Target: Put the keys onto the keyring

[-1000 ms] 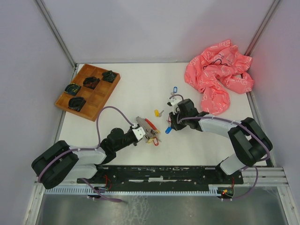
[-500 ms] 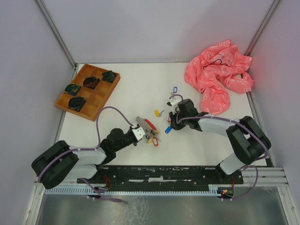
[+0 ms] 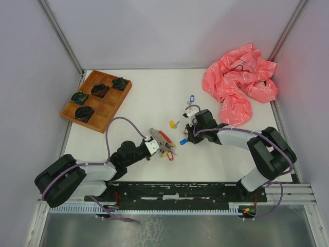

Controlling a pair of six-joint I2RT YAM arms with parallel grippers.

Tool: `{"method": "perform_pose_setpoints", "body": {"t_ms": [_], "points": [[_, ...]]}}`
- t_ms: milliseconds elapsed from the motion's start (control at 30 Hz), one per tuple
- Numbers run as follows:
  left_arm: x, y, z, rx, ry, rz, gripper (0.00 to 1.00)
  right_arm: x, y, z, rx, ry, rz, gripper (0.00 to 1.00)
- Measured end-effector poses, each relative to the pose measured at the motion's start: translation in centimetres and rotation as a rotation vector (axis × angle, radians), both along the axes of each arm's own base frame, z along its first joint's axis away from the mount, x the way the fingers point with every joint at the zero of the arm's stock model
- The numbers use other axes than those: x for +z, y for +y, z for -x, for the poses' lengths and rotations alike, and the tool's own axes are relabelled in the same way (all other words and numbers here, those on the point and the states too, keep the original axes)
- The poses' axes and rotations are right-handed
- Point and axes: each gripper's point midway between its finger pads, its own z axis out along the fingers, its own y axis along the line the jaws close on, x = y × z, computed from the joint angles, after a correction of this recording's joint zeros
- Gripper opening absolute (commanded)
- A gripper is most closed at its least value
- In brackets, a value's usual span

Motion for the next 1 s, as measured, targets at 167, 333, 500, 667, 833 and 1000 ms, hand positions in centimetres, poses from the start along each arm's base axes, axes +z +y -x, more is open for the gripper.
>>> {"method": "perform_pose_setpoints", "body": {"t_ms": [167,333,500,667,833,1000], "points": [[0.0,-0.2,0.3,-0.019,0.001,0.002,0.03,0.0,-0.2,0.2,0.024,-0.017,0.011,0.01],[0.3,-0.6,0.6,-0.057,-0.015,0.004,0.03,1.6,-0.5,1.3,0.096,-0.076,-0.016,0.01],[0.9,-0.9,0.8,-0.097,-0.049,0.013,0.03,5.1,0.3,2.0,0.204,-0.196,-0.079,0.01],[1.0,-1.1,1.0,-0.136,-0.065,0.008,0.03,7.1,1.3,2.8,0.34,-0.275,-0.061,0.02],[1.7,-1.7,0.9,-0.174,-0.092,0.012,0.03,8.0,2.2,4.8,0.52,-0.334,0.012,0.01],[1.9,-1.9,1.0,-0.19,-0.1,0.015,0.03,9.3,2.0,4.9,0.591,-0.368,0.118,0.01]]}}
